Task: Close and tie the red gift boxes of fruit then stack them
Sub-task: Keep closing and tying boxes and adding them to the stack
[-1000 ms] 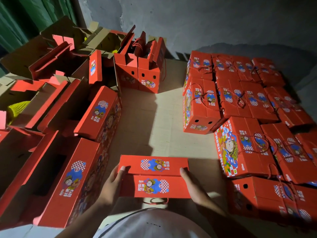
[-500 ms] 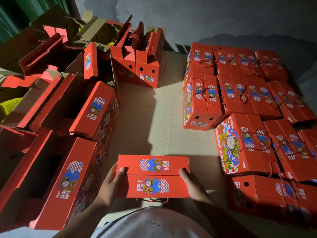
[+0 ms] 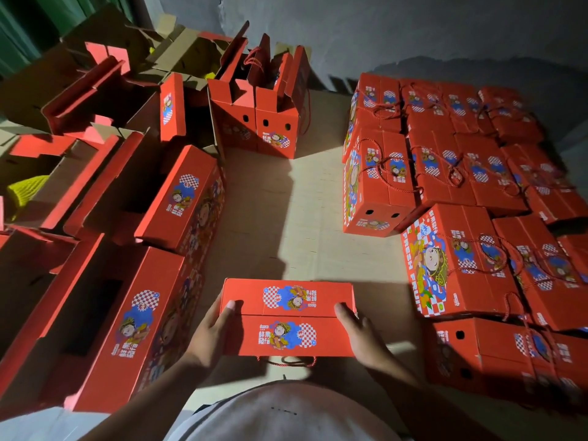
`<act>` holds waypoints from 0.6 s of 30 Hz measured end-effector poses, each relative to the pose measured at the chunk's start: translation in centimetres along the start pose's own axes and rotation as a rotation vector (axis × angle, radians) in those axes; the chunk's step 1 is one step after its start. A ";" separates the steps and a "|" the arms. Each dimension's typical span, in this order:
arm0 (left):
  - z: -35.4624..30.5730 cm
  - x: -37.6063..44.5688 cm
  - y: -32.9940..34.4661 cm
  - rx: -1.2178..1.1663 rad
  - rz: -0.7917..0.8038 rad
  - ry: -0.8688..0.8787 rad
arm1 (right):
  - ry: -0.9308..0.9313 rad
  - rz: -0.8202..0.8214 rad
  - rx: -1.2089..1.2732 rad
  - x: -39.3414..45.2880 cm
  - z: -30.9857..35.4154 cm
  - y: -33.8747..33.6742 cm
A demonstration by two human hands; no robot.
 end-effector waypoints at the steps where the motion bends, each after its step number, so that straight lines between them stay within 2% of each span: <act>1: -0.1 -0.1 0.0 0.007 0.001 -0.006 | -0.010 0.004 0.010 -0.1 0.1 0.0; 6: -0.2 0.5 -1.2 -0.026 -0.040 -0.002 | -0.022 -0.015 0.119 -0.1 0.1 -0.6; 11: -0.8 1.5 -2.5 -0.119 -0.172 -0.007 | 0.142 -0.130 0.322 0.1 0.7 -2.6; 14: -0.7 1.8 -1.9 -0.187 -0.195 -0.080 | 0.174 -0.102 0.331 -0.1 1.3 -2.3; 18: -0.7 1.1 1.0 -0.005 -0.172 -0.105 | 0.169 -0.092 0.277 -0.2 1.9 0.6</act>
Point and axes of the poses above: each hand's wrist, its own x-axis towards the middle knuckle, its own y-axis out of the palm, z = x × y, the point moved 2 cm from there along x, towards the middle knuckle, and after that the axes turned 4 degrees about -y, right-handed, at the moved point
